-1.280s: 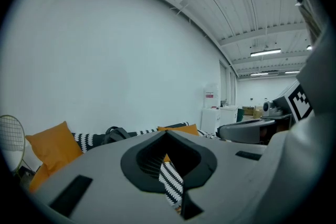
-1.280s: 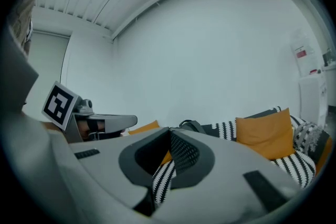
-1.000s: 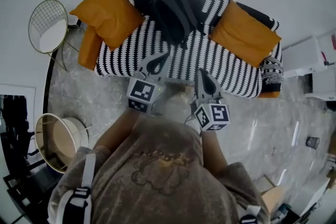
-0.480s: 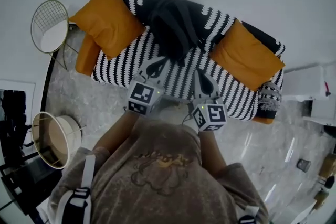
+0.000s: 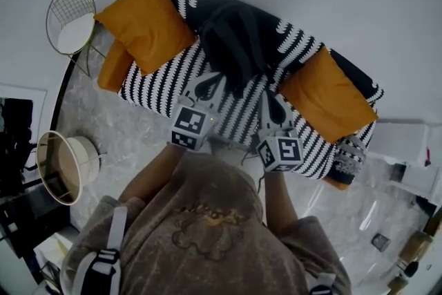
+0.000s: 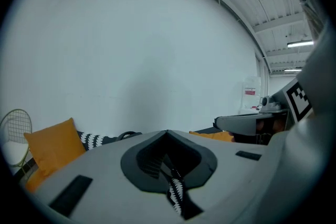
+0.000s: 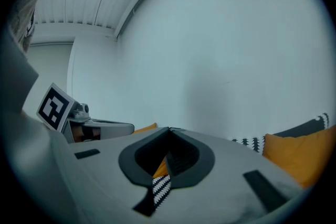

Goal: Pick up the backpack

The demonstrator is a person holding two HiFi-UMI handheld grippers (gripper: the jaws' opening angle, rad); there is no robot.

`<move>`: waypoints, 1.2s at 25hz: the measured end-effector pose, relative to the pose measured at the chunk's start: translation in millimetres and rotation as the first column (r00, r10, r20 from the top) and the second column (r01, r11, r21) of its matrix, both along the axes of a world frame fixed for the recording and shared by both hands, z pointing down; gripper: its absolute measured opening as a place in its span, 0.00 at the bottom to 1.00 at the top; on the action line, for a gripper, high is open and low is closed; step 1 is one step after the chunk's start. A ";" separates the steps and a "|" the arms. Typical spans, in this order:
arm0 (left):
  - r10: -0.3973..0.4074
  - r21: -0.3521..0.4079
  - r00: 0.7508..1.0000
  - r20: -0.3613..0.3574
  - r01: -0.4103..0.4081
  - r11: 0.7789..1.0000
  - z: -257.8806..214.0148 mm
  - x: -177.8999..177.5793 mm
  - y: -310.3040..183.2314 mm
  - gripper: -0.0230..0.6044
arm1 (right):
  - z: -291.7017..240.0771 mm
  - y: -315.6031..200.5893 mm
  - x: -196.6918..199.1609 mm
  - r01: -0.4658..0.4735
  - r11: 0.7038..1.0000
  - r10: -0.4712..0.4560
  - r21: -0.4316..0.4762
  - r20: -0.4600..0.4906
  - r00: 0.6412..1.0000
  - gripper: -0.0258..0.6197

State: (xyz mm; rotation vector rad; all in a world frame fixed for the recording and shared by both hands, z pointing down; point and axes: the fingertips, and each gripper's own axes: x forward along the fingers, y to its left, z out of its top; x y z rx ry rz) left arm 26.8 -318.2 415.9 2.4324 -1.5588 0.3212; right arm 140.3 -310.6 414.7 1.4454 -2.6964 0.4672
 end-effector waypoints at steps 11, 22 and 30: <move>-0.045 -0.075 0.995 -0.084 0.039 0.996 35.3 -11.8 -65.8 0.64 | 36.6 -74.4 -30.1 0.066 0.996 -0.064 -0.060 0.027 0.998 0.58; -0.110 -0.205 0.990 -0.092 0.090 0.975 121.0 -18.9 -142.0 0.68 | 117.9 -185.3 -30.3 0.106 0.985 -0.109 -0.133 -0.010 0.994 0.58; -0.186 -0.288 0.979 -0.089 0.153 0.945 215.7 -21.5 -200.3 0.67 | 211.8 -256.3 -33.8 0.150 0.972 -0.165 -0.181 -0.076 0.983 0.58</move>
